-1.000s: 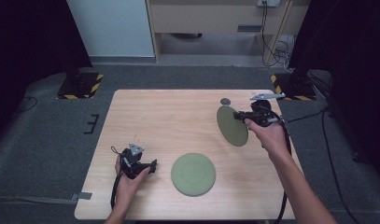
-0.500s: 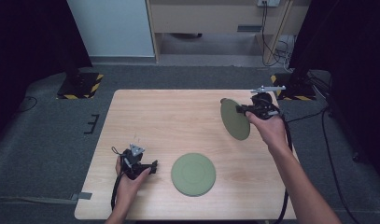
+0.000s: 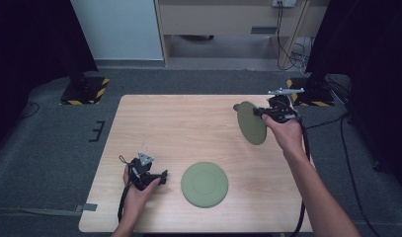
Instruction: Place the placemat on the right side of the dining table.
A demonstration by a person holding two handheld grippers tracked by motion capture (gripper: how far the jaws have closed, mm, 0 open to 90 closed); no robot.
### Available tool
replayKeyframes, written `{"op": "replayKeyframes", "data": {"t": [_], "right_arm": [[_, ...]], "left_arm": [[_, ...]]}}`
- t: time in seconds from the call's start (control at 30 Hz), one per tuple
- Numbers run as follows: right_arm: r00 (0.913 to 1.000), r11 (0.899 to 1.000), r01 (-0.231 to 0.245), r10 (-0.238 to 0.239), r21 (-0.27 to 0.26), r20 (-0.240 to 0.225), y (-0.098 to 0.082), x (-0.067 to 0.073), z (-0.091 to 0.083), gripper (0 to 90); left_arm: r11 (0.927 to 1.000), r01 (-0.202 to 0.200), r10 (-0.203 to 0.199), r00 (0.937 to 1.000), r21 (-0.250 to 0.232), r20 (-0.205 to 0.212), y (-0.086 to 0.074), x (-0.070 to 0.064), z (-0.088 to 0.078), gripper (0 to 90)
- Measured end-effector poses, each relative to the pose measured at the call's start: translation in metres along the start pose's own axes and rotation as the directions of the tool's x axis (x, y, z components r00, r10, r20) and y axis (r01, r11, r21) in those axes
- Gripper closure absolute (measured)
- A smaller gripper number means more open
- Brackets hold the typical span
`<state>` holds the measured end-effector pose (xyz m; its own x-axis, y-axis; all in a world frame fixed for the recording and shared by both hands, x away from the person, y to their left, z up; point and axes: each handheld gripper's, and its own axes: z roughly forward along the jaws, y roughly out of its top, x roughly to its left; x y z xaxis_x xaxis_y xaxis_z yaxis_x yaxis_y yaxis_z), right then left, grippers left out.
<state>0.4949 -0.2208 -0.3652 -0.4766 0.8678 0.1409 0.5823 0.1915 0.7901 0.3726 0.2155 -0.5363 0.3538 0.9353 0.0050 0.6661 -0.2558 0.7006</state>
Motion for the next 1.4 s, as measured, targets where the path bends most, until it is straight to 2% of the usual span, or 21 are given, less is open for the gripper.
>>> {"op": "replayKeyframes", "data": {"t": [0.17, 0.2, 0.3, 0.4, 0.6, 1.07, 1.27, 1.4], "right_arm": [[0.9991, 1.0, -0.014, 0.014, -0.001, 0.041, -0.001, -0.007, 0.008, 85.6], [0.9977, 1.0, -0.008, 0.009, -0.005, 0.068, -0.001, -0.007, 0.009, 85.7], [0.9947, 1.0, 0.005, -0.004, -0.009, 0.103, -0.002, -0.009, 0.014, 85.7], [0.9929, 1.0, 0.0, 0.002, -0.013, 0.119, -0.002, -0.01, 0.018, 85.6], [0.9922, 0.999, -0.034, 0.036, -0.019, 0.12, -0.003, -0.014, 0.025, 85.6], [0.9901, 0.999, -0.052, 0.053, -0.016, 0.13, -0.015, -0.017, 0.042, 85.6], [0.9891, 0.997, -0.071, 0.072, -0.015, 0.128, -0.02, -0.022, 0.045, 85.6], [0.9884, 0.995, -0.099, 0.102, -0.033, 0.112, -0.022, -0.028, 0.044, 85.6]], "left_arm": [[1.0, 0.002, -0.002, 1.0, 0.001, -0.001, 0.0, 0.0, 0.0, 1.0], [1.0, 0.002, -0.002, 1.0, 0.001, -0.001, 0.0, 0.0, 0.0, 1.0], [1.0, 0.002, -0.002, 1.0, 0.001, -0.002, 0.0, 0.0, 0.0, 1.0], [1.0, 0.002, -0.002, 1.0, 0.001, -0.002, 0.0, 0.0, 0.0, 0.9], [1.0, 0.002, -0.002, 1.0, 0.001, -0.002, 0.0, 0.0, 0.0, 1.0], [1.0, 0.003, -0.003, 1.0, 0.002, 0.0, 0.0, 0.0, 0.0, 0.6], [1.0, 0.002, -0.002, 1.0, 0.002, 0.002, 0.0, 0.0, 0.001, 0.5], [1.0, 0.001, -0.001, 1.0, 0.003, 0.003, 0.001, 0.0, 0.001, 0.0]]}}
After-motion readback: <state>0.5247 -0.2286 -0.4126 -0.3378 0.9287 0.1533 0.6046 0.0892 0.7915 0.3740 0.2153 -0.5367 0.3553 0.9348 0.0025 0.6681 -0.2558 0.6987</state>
